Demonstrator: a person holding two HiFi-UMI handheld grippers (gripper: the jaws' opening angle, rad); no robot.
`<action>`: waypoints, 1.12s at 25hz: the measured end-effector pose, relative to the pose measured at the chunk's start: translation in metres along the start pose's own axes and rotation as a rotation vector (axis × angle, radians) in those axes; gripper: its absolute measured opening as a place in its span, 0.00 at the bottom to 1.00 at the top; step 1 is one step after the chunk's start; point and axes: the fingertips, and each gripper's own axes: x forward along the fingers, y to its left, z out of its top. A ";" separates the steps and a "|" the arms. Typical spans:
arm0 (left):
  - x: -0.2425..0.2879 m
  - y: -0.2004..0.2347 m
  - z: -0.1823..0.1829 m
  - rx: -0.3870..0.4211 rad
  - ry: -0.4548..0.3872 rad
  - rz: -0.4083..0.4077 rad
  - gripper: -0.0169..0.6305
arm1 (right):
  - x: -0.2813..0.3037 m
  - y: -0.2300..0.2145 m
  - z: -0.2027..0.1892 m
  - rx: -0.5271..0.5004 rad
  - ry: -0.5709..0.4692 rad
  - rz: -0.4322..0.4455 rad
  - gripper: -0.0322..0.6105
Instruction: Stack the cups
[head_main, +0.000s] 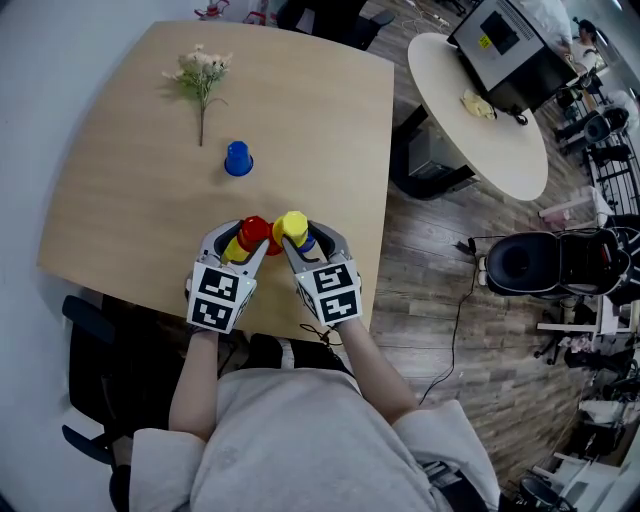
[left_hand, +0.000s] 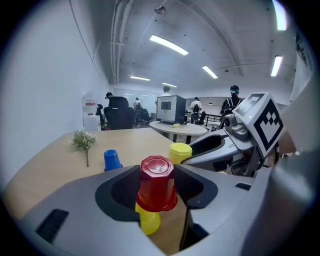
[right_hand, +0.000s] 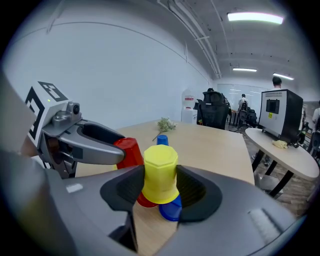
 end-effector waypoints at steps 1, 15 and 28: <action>0.000 -0.001 0.001 0.010 -0.007 -0.001 0.36 | 0.000 -0.001 0.000 0.000 -0.002 -0.002 0.38; -0.042 0.037 0.033 -0.083 -0.198 0.039 0.40 | -0.012 -0.002 0.013 0.044 -0.074 0.026 0.42; 0.064 0.147 0.015 -0.073 -0.082 0.130 0.13 | -0.035 -0.023 0.021 0.155 -0.140 -0.048 0.42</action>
